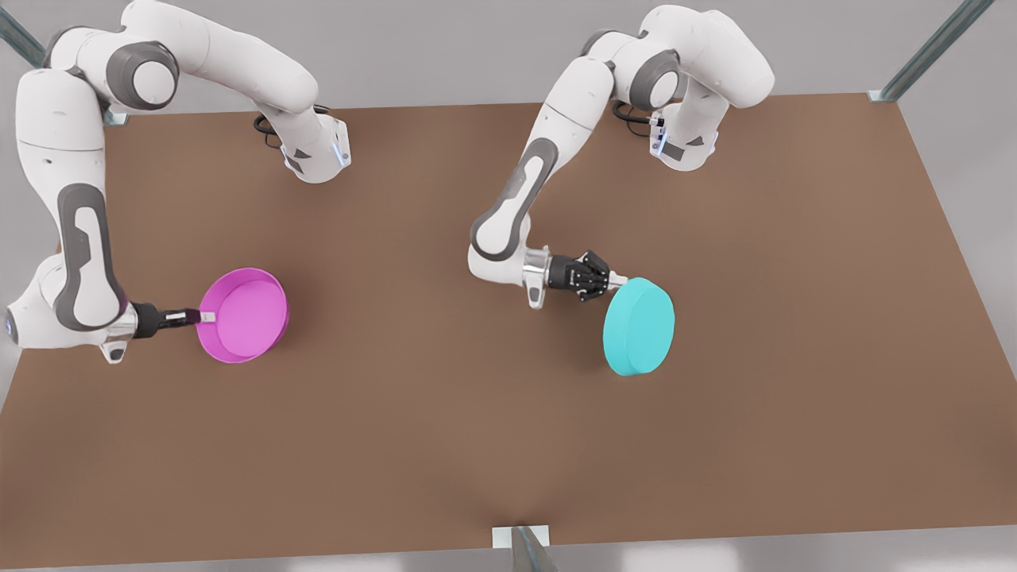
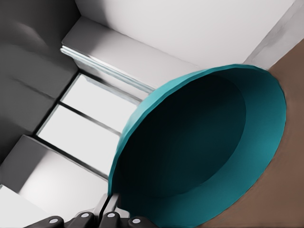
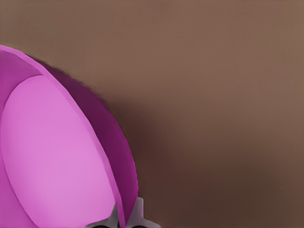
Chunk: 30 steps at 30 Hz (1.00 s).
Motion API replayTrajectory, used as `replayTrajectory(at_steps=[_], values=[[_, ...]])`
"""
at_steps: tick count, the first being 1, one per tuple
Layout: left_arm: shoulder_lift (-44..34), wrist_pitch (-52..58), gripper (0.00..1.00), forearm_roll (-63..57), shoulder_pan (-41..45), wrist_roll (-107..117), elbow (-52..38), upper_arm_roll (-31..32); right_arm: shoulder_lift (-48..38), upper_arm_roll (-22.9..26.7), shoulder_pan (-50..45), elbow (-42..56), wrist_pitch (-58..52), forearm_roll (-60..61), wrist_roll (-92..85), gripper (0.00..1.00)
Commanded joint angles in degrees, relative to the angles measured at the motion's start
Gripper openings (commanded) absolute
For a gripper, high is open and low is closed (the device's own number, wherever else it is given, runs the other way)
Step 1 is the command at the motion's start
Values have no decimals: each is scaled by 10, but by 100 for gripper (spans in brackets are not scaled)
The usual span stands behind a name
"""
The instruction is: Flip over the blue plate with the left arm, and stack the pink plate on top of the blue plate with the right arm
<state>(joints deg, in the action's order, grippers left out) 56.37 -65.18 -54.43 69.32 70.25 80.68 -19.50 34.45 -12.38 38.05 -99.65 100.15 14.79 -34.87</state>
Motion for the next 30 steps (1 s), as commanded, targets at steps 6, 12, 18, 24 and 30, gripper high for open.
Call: replayTrajectory(at_steps=[6,12,18,24,30], values=[[13,14,21,31,3,38,-1,15,0,-21,1,-1,21,-2,26,21],[22,32,28,43,2,49,-7,32,1,-22,1,5,16,-3,25,21],[23,46,76,48,3,49,-10,56,2,-22,-3,14,21,-3,26,21],[23,82,76,86,3,49,-40,93,3,-24,-10,30,14,-3,30,21],[23,83,76,181,2,68,-73,108,2,-26,-35,53,-5,-3,49,21]])
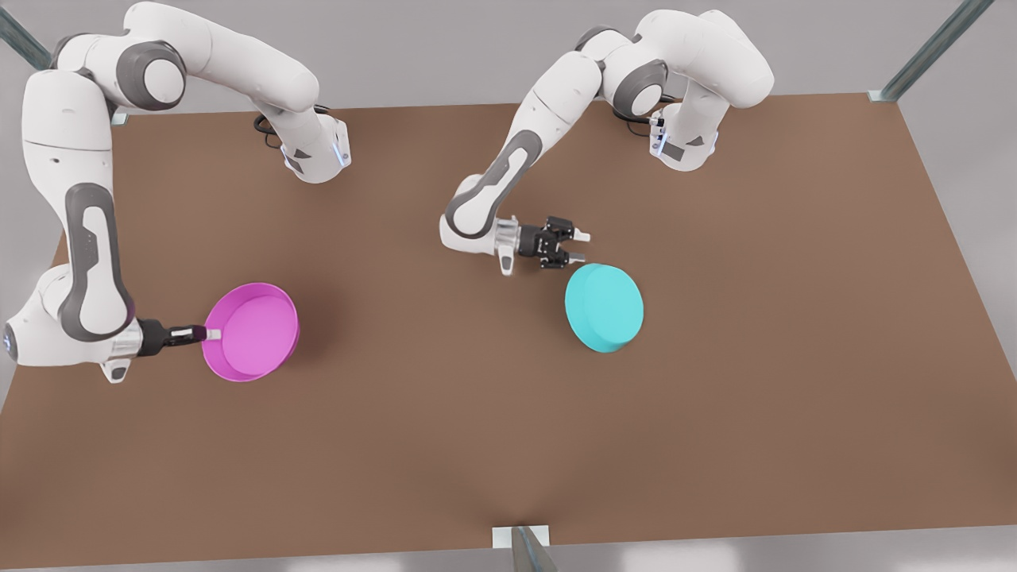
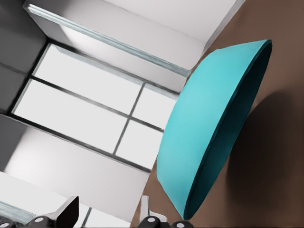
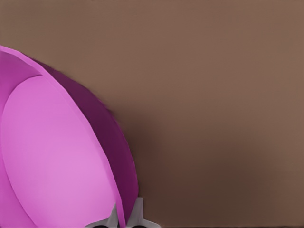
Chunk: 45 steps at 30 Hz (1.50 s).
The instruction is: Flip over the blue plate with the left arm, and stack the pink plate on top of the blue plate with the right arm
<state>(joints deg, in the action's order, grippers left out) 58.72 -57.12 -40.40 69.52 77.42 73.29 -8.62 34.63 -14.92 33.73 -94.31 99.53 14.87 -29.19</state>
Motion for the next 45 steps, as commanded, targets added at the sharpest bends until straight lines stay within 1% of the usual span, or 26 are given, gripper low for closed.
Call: replayTrajectory(at_steps=[1,4,6,7,8,9,10,11,12,13,14,15,16,17,18,19,20,21,22,24,30,36,38,41,45], values=[[0,-1,76,57,0,1,-3,0,0,0,-6,0,0,-3,6,21],[0,-8,76,156,-6,6,-57,-1,-1,0,-52,17,-1,17,36,21],[0,-11,76,213,-18,24,-76,-2,-1,0,-100,28,-4,40,78,21],[-2,-11,76,223,-38,23,-95,-2,-1,0,-117,33,-4,50,90,21],[-3,-10,76,246,-82,24,-135,-2,-1,0,-140,33,-5,60,110,21],[-12,-7,75,274,-149,23,-181,-3,-1,0,-162,32,-5,82,114,21],[-71,-10,74,321,-245,-2,-199,-3,0,-3,-183,32,2,85,117,21],[-137,-10,74,371,-360,-141,-207,-3,1,-3,-204,32,8,99,134,21],[-165,-10,76,384,-451,-295,-207,-3,1,-3,-219,32,19,105,143,21],[-178,-12,78,381,-527,-464,-211,-7,2,-3,-241,32,28,111,151,21],[-190,-26,85,381,-598,-651,-223,-6,3,-3,-261,32,44,120,151,21],[-213,-44,99,381,-640,-778,-230,-4,4,-3,-279,29,59,130,158,21],[-257,-68,100,380,-673,-837,-221,2,5,-3,-293,26,73,131,171,21],[-316,-88,100,365,-714,-836,-164,72,5,-3,-311,26,80,131,189,21],[-398,-126,100,343,-715,-830,-65,86,5,-4,-329,25,88,138,214,21],[-445,-156,100,343,-714,-816,-9,95,4,-4,-345,11,115,142,222,21],[-498,-199,100,344,-708,-805,65,96,1,-4,-382,3,145,143,256,21],[-533,-251,100,345,-708,-801,133,96,1,-4,-408,4,172,143,276,21],[-531,-266,100,345,-707,-801,147,96,1,-4,-431,4,191,143,313,21],[-513,-268,100,344,-701,-803,147,95,1,-4,-461,14,206,142,361,21],[-514,-266,100,344,-700,-803,146,95,4,-3,-536,33,271,134,445,21],[-514,-266,100,344,-701,-803,145,95,5,2,-650,33,365,131,578,21],[-514,-266,100,343,-701,-803,145,95,15,2,-667,38,380,128,604,21],[-514,-266,100,343,-701,-803,145,95,48,2,-700,70,402,118,647,21],[-513,-266,100,343,-701,-803,145,95,56,2,-700,41,449,108,651,21]])
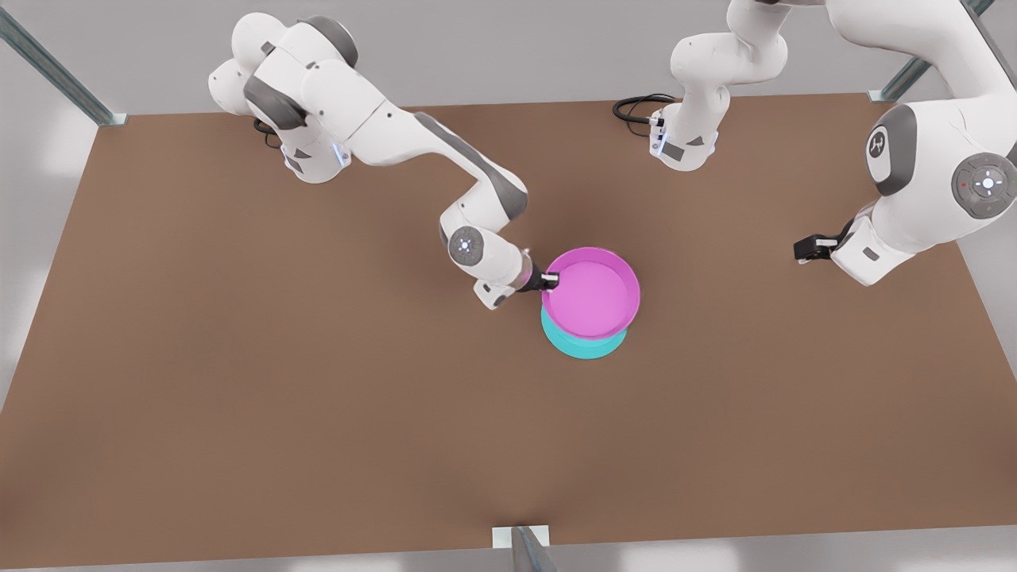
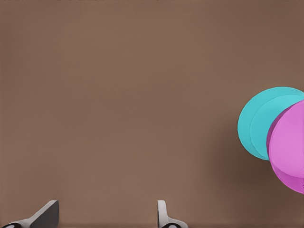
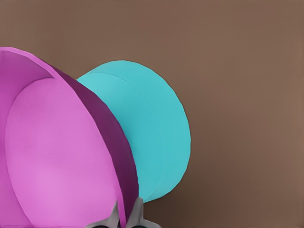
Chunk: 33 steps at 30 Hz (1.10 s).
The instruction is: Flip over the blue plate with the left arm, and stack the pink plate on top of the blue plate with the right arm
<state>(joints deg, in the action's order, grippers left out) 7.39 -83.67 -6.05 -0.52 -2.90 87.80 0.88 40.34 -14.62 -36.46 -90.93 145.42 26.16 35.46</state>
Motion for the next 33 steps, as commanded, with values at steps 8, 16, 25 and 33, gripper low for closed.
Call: replayTrajectory(at_steps=[8,16,25,33], values=[[0,0,100,0,0,-1,1,0,20,0,-10,1,22,-6,5,21],[-1,3,100,0,1,-2,1,0,31,0,-9,-10,36,-7,5,21],[-1,5,100,0,4,-2,0,0,37,0,-10,-4,37,-7,48,100],[-2,10,100,0,7,0,0,0,-64,5,188,210,-492,-146,22,100]])
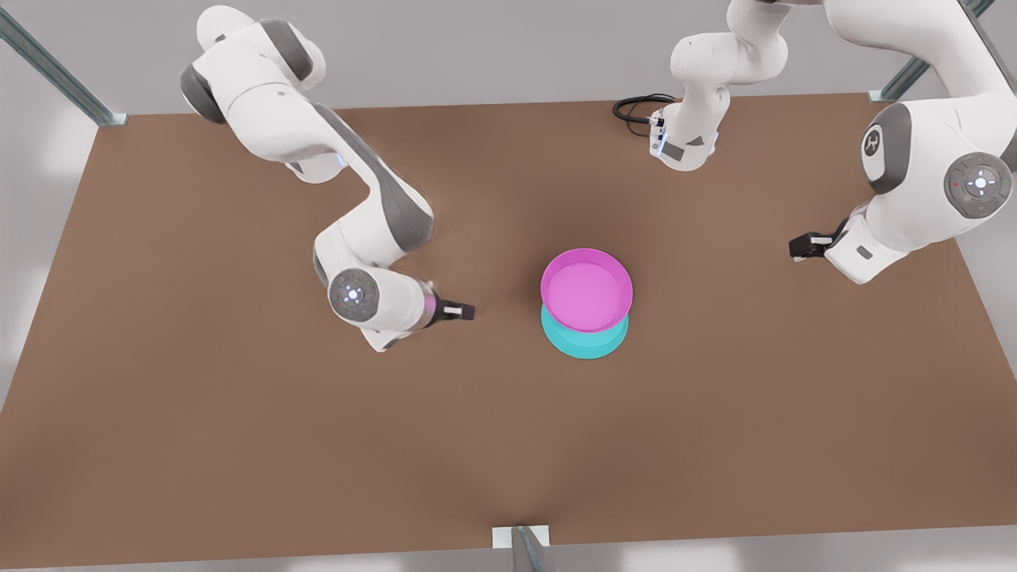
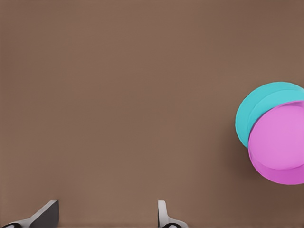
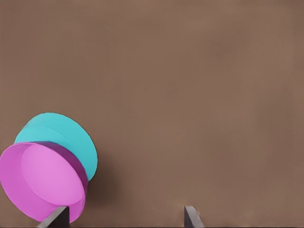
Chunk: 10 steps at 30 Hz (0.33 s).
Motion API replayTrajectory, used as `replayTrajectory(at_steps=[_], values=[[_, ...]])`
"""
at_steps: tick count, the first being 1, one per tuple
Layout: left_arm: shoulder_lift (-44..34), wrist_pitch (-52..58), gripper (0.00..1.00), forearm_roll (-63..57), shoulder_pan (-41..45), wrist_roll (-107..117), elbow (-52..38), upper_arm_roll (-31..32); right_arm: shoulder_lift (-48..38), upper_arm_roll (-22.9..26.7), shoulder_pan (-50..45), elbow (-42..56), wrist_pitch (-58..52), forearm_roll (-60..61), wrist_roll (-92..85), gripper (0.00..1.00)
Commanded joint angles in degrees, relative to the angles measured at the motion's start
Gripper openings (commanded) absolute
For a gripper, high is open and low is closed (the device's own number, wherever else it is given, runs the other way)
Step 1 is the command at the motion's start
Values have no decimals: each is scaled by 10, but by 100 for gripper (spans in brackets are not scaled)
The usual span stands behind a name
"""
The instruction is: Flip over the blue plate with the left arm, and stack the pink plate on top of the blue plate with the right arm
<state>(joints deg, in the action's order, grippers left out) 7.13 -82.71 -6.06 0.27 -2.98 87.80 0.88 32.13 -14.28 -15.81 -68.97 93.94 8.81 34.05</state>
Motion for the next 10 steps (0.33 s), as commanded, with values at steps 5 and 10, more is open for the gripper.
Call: replayTrajectory(at_steps=[5,10], values=[[-1,0,100,-1,0,0,0,0,-213,87,168,-175,-26,-65,-374,100],[-1,0,100,-1,0,1,0,0,-209,85,167,-141,-53,-107,-370,100]])
